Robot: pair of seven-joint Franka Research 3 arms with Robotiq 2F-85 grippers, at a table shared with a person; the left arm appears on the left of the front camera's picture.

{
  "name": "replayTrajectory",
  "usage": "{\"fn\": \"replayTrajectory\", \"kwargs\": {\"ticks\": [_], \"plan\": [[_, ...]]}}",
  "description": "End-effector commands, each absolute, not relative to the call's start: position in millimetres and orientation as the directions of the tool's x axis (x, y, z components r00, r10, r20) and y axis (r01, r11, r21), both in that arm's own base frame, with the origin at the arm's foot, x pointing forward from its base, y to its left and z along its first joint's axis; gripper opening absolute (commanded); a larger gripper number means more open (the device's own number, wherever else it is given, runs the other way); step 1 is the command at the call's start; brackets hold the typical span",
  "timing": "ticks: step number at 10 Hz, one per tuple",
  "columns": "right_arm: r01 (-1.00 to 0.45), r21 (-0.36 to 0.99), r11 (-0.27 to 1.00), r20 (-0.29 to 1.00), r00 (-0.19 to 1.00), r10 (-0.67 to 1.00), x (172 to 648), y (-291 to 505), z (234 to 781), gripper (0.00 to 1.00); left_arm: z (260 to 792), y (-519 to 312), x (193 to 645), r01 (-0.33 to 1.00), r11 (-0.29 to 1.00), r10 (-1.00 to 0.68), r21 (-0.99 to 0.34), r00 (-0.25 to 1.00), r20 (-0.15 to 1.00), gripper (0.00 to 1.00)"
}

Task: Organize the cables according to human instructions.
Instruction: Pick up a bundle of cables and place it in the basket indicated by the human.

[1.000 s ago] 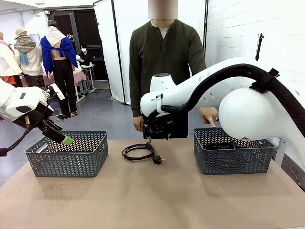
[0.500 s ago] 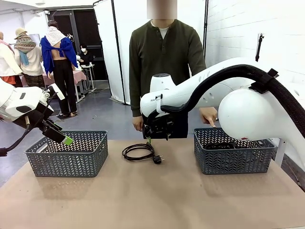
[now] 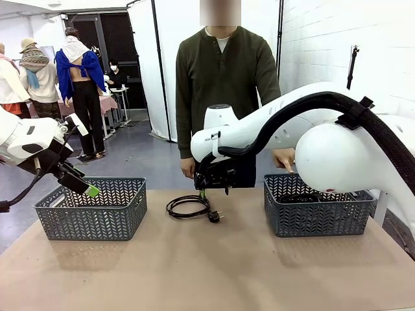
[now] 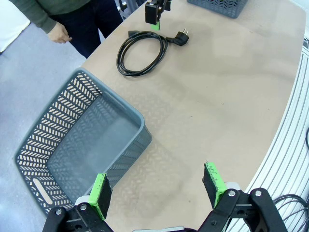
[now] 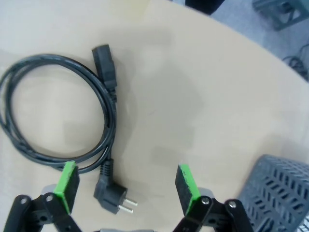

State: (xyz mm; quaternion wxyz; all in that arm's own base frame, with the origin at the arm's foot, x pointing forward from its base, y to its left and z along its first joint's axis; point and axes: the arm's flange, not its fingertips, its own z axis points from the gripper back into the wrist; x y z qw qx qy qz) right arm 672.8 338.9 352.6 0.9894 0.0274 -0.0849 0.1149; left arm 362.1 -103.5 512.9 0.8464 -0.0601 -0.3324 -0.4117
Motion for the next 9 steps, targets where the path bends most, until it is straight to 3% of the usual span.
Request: {"fn": "replayTrajectory", "kwargs": {"ticks": [1, 9], "plan": [[-0.159, 0.046, 0.986, 0.19, 0.971, 0.148, 683, 346, 348, 1.0, 513, -102, 363, 0.734, 0.658, -0.652, 0.168, 0.444, 0.615, 1.0], [-0.103, 0.03, 0.994, 0.188, 0.977, 0.095, 702, 351, 320, 1.0, 513, -102, 363, 0.734, 0.658, -0.652, 0.168, 0.444, 0.615, 1.0]]}}
